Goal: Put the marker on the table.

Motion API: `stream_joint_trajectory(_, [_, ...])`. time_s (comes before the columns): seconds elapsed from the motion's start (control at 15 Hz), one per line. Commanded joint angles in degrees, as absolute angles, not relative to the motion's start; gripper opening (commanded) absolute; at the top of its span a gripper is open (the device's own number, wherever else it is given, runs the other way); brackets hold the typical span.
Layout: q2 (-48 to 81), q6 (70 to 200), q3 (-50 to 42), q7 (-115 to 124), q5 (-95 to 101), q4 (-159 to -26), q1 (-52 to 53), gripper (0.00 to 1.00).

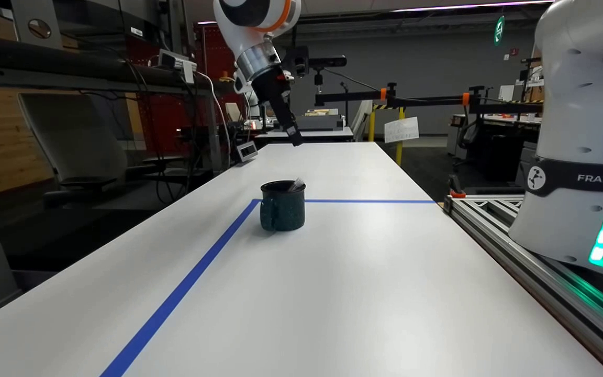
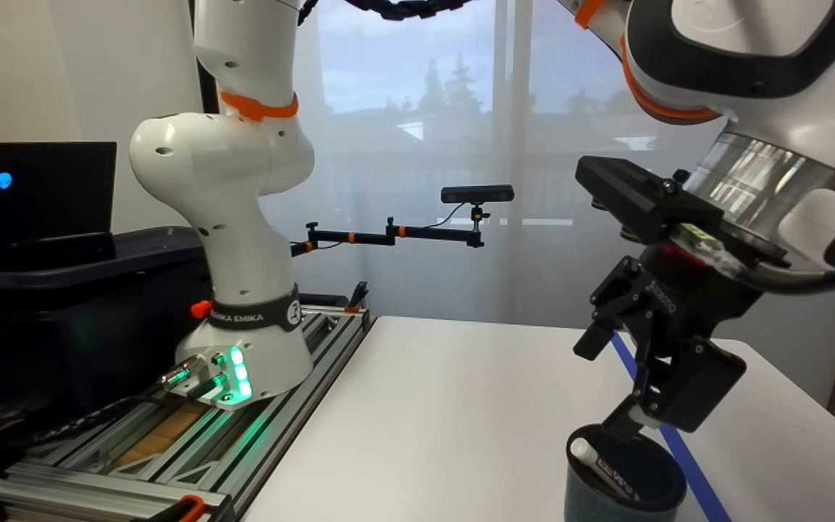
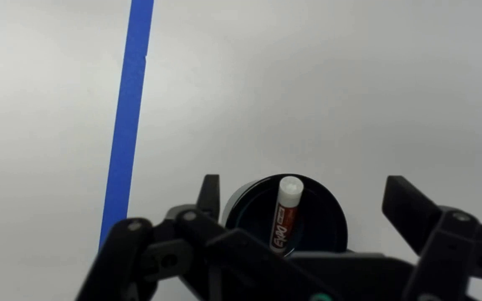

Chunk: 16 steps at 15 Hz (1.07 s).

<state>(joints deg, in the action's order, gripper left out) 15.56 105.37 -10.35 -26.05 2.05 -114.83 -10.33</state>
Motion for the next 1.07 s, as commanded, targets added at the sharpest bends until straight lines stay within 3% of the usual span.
stream_joint_trajectory(0.0, [17.4,105.5,-9.5,-17.6,2.3,-112.9,-10.7,1.0])
stream_joint_trajectory(1.0, [21.4,107.5,-8.6,-11.6,1.7,-112.3,-11.0,1.0])
